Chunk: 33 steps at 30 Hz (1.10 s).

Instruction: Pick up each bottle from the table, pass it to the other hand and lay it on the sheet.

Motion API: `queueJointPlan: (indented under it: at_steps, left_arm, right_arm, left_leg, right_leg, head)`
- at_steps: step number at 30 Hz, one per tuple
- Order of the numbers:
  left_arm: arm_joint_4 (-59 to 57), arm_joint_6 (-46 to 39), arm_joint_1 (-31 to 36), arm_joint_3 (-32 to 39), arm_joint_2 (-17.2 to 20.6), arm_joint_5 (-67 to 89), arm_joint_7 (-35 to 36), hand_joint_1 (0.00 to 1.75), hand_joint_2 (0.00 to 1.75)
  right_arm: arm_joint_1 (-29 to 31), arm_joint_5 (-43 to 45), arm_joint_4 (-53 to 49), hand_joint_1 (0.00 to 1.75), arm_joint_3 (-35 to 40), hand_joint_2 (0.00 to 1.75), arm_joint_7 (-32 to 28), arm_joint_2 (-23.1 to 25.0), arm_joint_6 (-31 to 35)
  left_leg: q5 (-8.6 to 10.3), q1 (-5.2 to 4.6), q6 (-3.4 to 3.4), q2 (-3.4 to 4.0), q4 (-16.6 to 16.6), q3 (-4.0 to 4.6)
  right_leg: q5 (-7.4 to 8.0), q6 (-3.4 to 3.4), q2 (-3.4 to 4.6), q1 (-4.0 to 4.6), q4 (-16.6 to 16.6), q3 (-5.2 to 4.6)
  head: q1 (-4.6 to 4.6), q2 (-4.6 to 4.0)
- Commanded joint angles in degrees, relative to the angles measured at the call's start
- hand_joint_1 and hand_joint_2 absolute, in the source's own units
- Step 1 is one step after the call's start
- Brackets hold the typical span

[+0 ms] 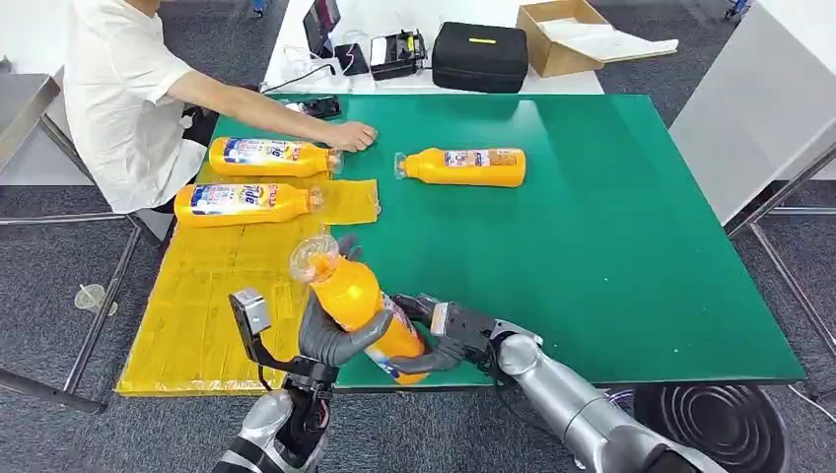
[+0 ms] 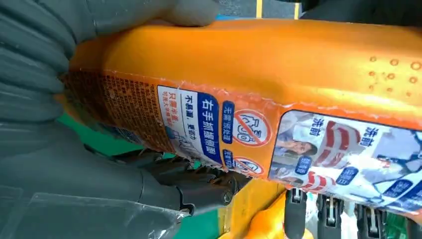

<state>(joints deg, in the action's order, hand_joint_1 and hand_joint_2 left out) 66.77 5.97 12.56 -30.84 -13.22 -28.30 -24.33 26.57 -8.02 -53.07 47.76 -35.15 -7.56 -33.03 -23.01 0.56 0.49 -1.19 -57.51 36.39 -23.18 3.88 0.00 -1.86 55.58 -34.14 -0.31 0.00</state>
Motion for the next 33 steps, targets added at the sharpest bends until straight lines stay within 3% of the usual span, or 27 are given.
queueJointPlan:
  at_steps: [1, 4, 5, 6, 7, 8, 9, 10, 11, 13, 15, 17, 19, 25, 26, 27, 28, 30, 31, 33]
  left_arm:
    - [-3.49, 0.71, 3.92, -1.63, -0.18, -0.31, 0.31, 0.00, 1.75]
    - [-3.98, 0.69, 4.13, -1.83, -0.16, -0.30, 0.39, 0.00, 1.75]
    - [-5.49, 0.26, 4.79, -2.50, 0.02, -0.08, 1.66, 0.12, 1.75]
    - [-6.40, -1.02, 5.10, -2.60, -0.13, 1.20, 0.65, 1.50, 1.75]
    - [-7.27, -0.38, 5.21, -2.62, -0.30, 0.97, 0.61, 1.75, 1.75]
    - [-7.60, 0.45, 5.10, -2.65, -0.24, 0.78, 0.41, 1.75, 1.75]
    - [-7.48, 0.65, 4.96, -2.74, -0.12, 0.98, 0.20, 1.75, 1.75]
    - [-7.31, 0.91, 4.77, -2.76, 0.03, 0.97, 0.26, 1.75, 1.75]
    - [-6.99, 2.09, 4.44, -2.63, 0.31, 0.07, 1.03, 1.75, 1.75]
    - [-6.81, 2.93, 4.19, -2.82, 0.89, -0.21, 2.00, 1.75, 1.75]
    - [-7.74, 8.00, 3.79, -2.26, 1.86, -6.01, 7.39, 1.75, 1.75]
    - [-8.14, 7.76, 3.88, -2.49, 2.77, -5.87, 6.82, 1.75, 1.75]
    - [-7.87, 6.84, 3.90, -2.67, 3.07, -4.63, 5.98, 1.75, 1.75]
    - [-3.23, 1.44, 2.85, -1.95, 3.50, -0.81, 5.08, 1.75, 1.75]
    - [-1.51, -1.69, 2.36, -1.52, 3.83, 1.78, 3.99, 1.75, 1.75]
    - [0.66, -6.69, 1.48, -1.04, 4.09, 5.58, 1.98, 1.75, 1.75]
    - [3.45, -12.16, 0.20, -0.45, 4.78, 9.60, 0.64, 1.75, 1.75]
    - [11.26, -26.83, -3.50, 0.04, 6.90, 23.97, -3.93, 1.75, 1.75]
    - [14.20, -30.23, -5.00, 0.28, 7.81, 28.33, -4.82, 1.75, 1.75]
    - [18.09, -39.78, -6.87, 0.69, 9.62, 43.43, -6.41, 1.75, 1.75]
  right_arm:
    - [2.70, -0.50, 4.72, 1.48, 6.83, 1.75, 0.21, 0.14, -0.27]
    - [2.77, -0.42, 4.80, 1.48, 6.98, 1.75, 0.16, 0.17, -0.01]
    - [3.07, -0.38, 5.04, 1.48, 7.24, 1.75, 0.28, 0.32, 0.58]
    - [3.10, 0.29, 5.14, 1.45, 6.94, 1.75, 0.32, 0.55, 0.90]
    - [3.10, 0.81, 5.07, 1.50, 6.67, 1.75, 0.25, 0.76, 0.99]
    - [2.85, 1.43, 4.93, 1.48, 6.17, 1.75, 0.47, 0.76, 1.20]
    - [2.61, 1.64, 4.83, 1.33, 5.76, 1.75, 0.52, 0.72, 1.67]
    - [2.30, 2.02, 4.95, 0.84, 5.18, 1.75, 0.74, 0.82, 1.92]
    - [1.70, 2.62, 5.21, 0.70, 4.06, 1.75, 0.97, 1.05, 2.53]
    - [0.78, 3.18, 5.59, 0.70, 2.13, 1.75, 0.78, 1.69, 4.04]
    - [-0.28, 5.41, 5.72, 0.68, -1.01, 1.75, 0.35, 3.21, 4.18]
    - [-1.31, 7.20, 4.91, 0.70, -4.00, 1.75, 0.16, 4.26, 3.72]
    - [-2.22, 7.28, 3.49, 0.03, -5.93, 1.75, 0.78, 4.73, 5.55]
    - [-5.07, 4.19, 1.73, 0.00, -9.31, 1.75, 3.84, 4.38, 10.67]
    - [-6.41, 1.75, 0.73, 0.00, -10.60, 0.00, 3.80, 4.21, 14.39]
    - [-8.86, -0.55, -1.32, 0.00, -14.35, 0.00, 2.07, 5.54, 23.21]
    - [-11.96, -1.74, -4.38, 0.00, -19.34, 1.75, 3.96, 7.59, 32.93]
    - [-19.77, -4.03, -17.18, 0.00, -26.56, 1.75, 2.08, 9.41, 46.17]
    - [-22.08, -9.43, -21.09, 0.00, -28.16, 1.75, 2.27, 8.69, 53.80]
    - [-25.67, -12.61, -27.30, 0.00, -34.79, 1.75, 0.53, 8.81, 62.78]
  left_leg:
    - [-0.16, 0.08, -0.01, 0.09, -0.07, -0.32]
    - [-0.11, 0.05, -0.01, 0.05, -0.03, -0.24]
    - [-0.06, 0.05, -0.01, 0.02, -0.01, -0.15]
    - [-0.12, 0.06, -0.01, 0.08, -0.04, -0.26]
    - [-0.11, 0.07, -0.01, 0.05, -0.04, -0.26]
    - [-0.07, 0.04, 0.00, 0.02, -0.01, -0.18]
    - [-0.10, 0.04, 0.00, 0.06, -0.02, -0.23]
    - [-0.11, 0.06, -0.01, 0.06, -0.03, -0.24]
    - [-0.17, 0.08, -0.01, 0.11, -0.05, -0.34]
    - [-0.13, 0.06, -0.01, 0.10, -0.01, -0.31]
    - [-0.07, 0.04, -0.01, 0.05, 0.03, -0.21]
    - [-0.08, 0.02, -0.02, 0.13, 0.05, -0.25]
    - [-0.08, 0.02, -0.02, 0.15, 0.04, -0.19]
    - [-0.08, 0.04, 0.00, 0.10, 0.01, -0.12]
    - [-0.17, 0.05, 0.00, 0.18, -0.04, -0.27]
    - [-0.13, 0.08, 0.00, 0.12, -0.03, -0.18]
    - [-0.06, 0.04, 0.00, 0.00, 0.01, -0.09]
    - [-0.16, 0.08, -0.05, 0.11, 0.01, -0.19]
    - [-0.16, 0.09, -0.06, 0.11, 0.01, -0.13]
    - [-0.18, 0.08, -0.06, 0.08, -0.01, -0.14]
  right_leg:
    - [-0.13, -0.28, -0.03, 0.13, 0.00, 0.35]
    - [-0.10, -0.23, -0.04, 0.10, -0.01, 0.27]
    - [-0.05, -0.16, -0.04, 0.08, -0.03, 0.17]
    - [-0.10, -0.24, -0.02, 0.11, -0.01, 0.28]
    - [-0.10, -0.24, -0.05, 0.12, -0.03, 0.30]
    - [-0.07, -0.18, -0.06, 0.08, -0.02, 0.21]
    - [-0.09, -0.22, -0.04, 0.09, -0.02, 0.25]
    - [-0.09, -0.21, -0.03, 0.10, -0.02, 0.27]
    - [-0.13, -0.28, -0.01, 0.14, -0.02, 0.38]
    - [-0.10, -0.24, 0.00, 0.11, -0.05, 0.33]
    - [-0.06, -0.17, -0.02, 0.07, -0.06, 0.22]
    - [-0.05, -0.18, 0.06, 0.06, -0.06, 0.23]
    - [-0.05, -0.18, 0.08, 0.05, -0.03, 0.18]
    - [-0.05, -0.15, 0.04, 0.07, -0.02, 0.13]
    - [-0.12, -0.24, 0.07, 0.10, 0.01, 0.27]
    - [-0.09, -0.21, 0.03, 0.11, -0.02, 0.22]
    - [-0.07, -0.15, -0.06, 0.06, -0.02, 0.14]
    - [-0.14, -0.25, 0.03, 0.12, -0.01, 0.21]
    - [-0.14, -0.24, 0.04, 0.12, 0.00, 0.14]
    - [-0.19, -0.25, 0.00, 0.11, 0.04, 0.15]
  head:
    - [0.00, 0.00]
    - [0.00, 0.00]
    - [0.00, 0.00]
    - [-0.02, 0.00]
    - [0.00, 0.00]
    - [0.00, 0.00]
    - [0.00, 0.00]
    - [0.00, 0.00]
    - [0.00, 0.00]
    - [0.00, 0.00]
    - [-0.02, 0.00]
    - [0.00, 0.00]
    - [0.02, 0.00]
    - [0.00, 0.00]
    - [0.00, 0.00]
    - [0.00, 0.00]
    - [0.00, 0.00]
    - [0.00, 0.00]
    - [0.00, 0.00]
    - [0.00, 0.00]
